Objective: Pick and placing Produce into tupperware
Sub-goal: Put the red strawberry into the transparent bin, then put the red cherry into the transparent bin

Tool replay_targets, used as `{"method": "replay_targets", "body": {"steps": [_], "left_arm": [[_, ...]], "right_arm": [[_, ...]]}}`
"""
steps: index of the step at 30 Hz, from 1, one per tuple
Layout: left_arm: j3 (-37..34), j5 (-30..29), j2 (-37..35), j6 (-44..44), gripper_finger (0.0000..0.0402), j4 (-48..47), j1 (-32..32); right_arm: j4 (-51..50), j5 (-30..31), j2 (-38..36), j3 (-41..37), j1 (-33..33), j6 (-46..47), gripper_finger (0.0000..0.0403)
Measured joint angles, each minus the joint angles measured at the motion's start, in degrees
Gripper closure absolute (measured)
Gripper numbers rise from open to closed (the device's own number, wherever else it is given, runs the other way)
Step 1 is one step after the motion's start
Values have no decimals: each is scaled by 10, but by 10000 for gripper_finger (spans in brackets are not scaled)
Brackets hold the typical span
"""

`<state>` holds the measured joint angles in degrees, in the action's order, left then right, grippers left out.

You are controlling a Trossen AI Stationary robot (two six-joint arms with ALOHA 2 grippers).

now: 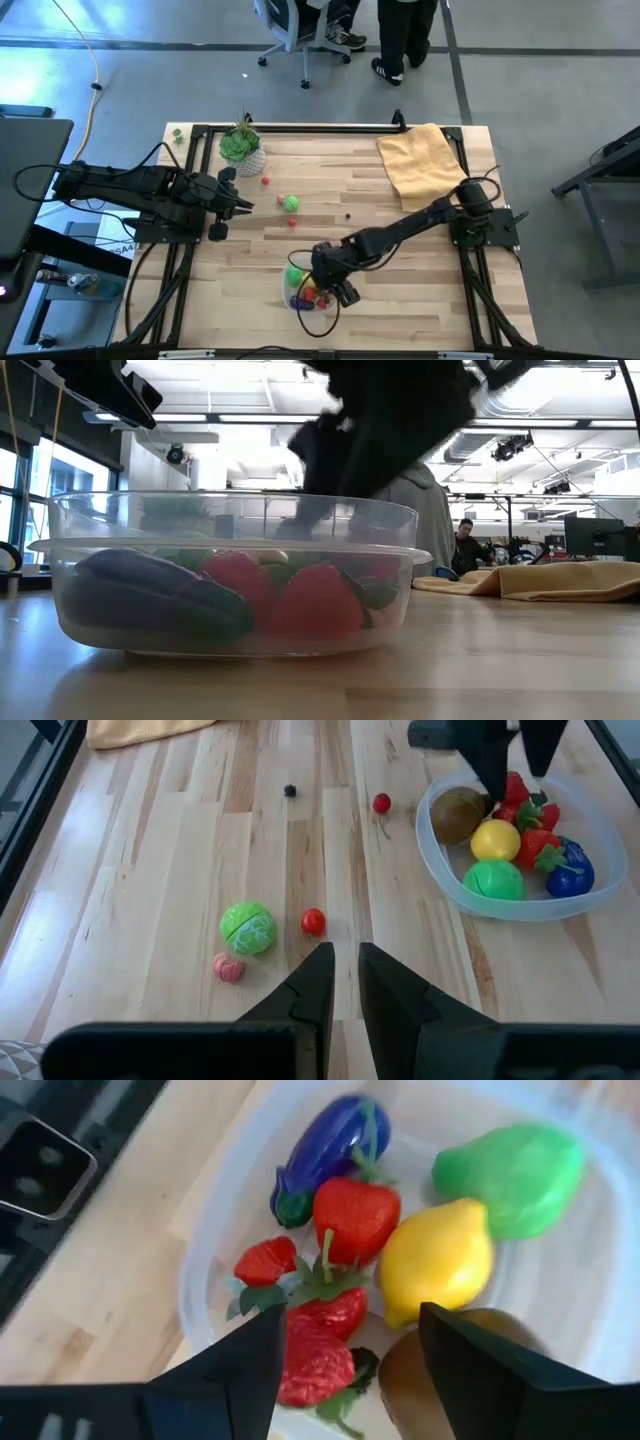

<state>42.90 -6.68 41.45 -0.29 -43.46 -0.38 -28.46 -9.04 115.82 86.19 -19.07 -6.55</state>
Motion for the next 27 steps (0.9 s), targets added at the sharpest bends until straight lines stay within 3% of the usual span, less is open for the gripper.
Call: {"method": "replay_targets", "body": {"steps": [8, 13, 21, 27], "left_arm": [[0, 0, 0, 0, 362, 0, 0], [0, 0, 0, 0, 362, 0, 0], [0, 0, 0, 0, 362, 0, 0], [0, 0, 0, 0, 362, 0, 0]], "right_arm": [[-164, 6, -3, 119, 53, -17, 201], [-202, -6, -22, 131, 103, -19, 215], [-202, -83, -79, 38, 157, -26, 224], [-28, -100, -160, -147, 162, -38, 225]]}}
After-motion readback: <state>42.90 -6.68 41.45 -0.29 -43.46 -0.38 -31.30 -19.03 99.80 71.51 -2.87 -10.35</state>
